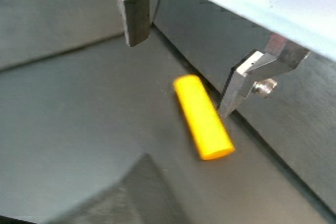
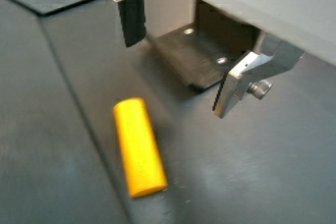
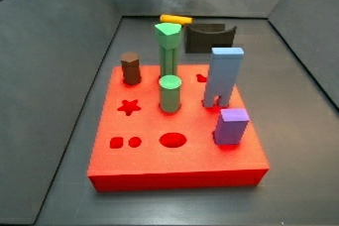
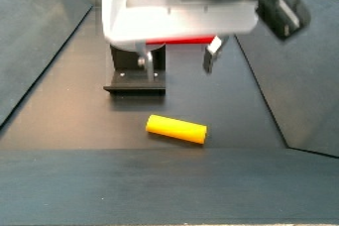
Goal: Pick up the oval object. Move up. Place the oval object on the fixture. Regrasp the oval object. Move to above the board. Insert the oval object.
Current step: Pick up the oval object.
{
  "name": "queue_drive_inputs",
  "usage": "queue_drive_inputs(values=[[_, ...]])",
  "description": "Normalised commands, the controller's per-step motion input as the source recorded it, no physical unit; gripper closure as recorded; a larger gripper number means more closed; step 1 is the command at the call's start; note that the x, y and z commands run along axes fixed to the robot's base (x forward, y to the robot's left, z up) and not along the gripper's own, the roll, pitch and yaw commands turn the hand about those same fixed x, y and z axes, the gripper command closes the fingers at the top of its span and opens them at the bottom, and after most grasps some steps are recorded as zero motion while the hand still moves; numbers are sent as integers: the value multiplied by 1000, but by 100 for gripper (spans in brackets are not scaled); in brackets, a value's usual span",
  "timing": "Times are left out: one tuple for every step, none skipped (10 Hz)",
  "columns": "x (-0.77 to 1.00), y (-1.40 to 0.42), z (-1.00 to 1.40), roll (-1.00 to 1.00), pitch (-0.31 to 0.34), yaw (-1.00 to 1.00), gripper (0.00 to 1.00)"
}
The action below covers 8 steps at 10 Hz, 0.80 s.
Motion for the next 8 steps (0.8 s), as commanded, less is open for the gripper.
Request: queue_drive_inputs(values=[[37, 491, -346, -399, -179, 200, 0], [71, 429, -637, -270, -79, 134, 0], [189, 266, -646, -136, 0, 54, 0], [200, 20, -491, -14, 4, 11, 0], [129, 0, -457, 0, 27, 20, 0], [49, 111, -503, 0, 4, 0, 0], [29, 234, -606, -74, -16, 0, 0], [37, 277, -569, -137, -60, 46, 0]])
